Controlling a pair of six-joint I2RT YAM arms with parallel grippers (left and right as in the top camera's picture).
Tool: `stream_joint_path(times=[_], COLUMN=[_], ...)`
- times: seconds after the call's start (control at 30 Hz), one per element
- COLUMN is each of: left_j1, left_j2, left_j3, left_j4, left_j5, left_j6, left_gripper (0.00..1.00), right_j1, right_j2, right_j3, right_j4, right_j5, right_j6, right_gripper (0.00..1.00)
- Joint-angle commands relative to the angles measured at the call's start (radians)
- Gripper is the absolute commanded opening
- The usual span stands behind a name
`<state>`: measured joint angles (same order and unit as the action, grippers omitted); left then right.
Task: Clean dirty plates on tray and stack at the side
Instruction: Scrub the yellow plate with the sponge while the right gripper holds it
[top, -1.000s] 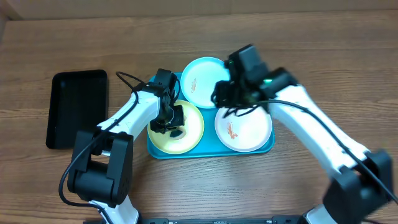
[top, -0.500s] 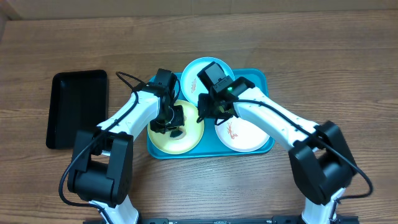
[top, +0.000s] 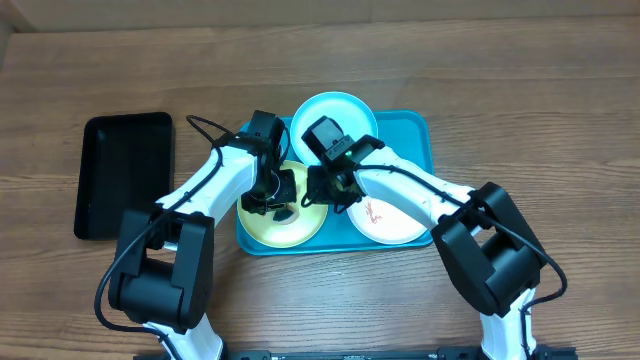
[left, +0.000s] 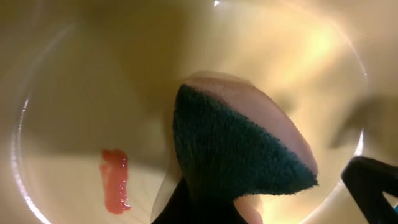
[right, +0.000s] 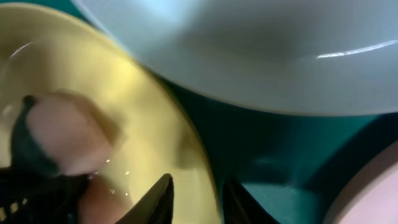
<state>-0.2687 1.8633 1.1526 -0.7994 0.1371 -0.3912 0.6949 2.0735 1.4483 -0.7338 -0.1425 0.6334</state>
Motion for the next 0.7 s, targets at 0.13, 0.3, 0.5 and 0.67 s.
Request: stream_joint_path(times=[0.13, 0.3, 0.5, 0.67], left_j1=[0.002, -0.006, -0.013, -0.012], left_j2=[-0.005, -0.005, -0.004, 0.001], left_j3=[0.005, 0.004, -0.013, -0.037], left_j4=[-0.011, -0.001, 0.024, 0.017], left_j5=[0.002, 0.082, 0.081, -0.081], left_j6=[-0.01, -0.016, -0.094, -0.095], left_gripper=[0.04, 0.04, 0.04, 0.04], right_j1=[0.0, 0.0, 0.0, 0.0], right_j2=[0.015, 0.015, 0.015, 0.015], right_j3=[-0.001, -0.001, -0.001, -0.001], right_j4=[0.004, 0.005, 0.006, -0.001], right_j5=[0.019, 0.019, 0.018, 0.019], right_j6=[0.023, 0.023, 0.048, 0.047], right_gripper=[0.16, 0.05, 0.04, 0.04])
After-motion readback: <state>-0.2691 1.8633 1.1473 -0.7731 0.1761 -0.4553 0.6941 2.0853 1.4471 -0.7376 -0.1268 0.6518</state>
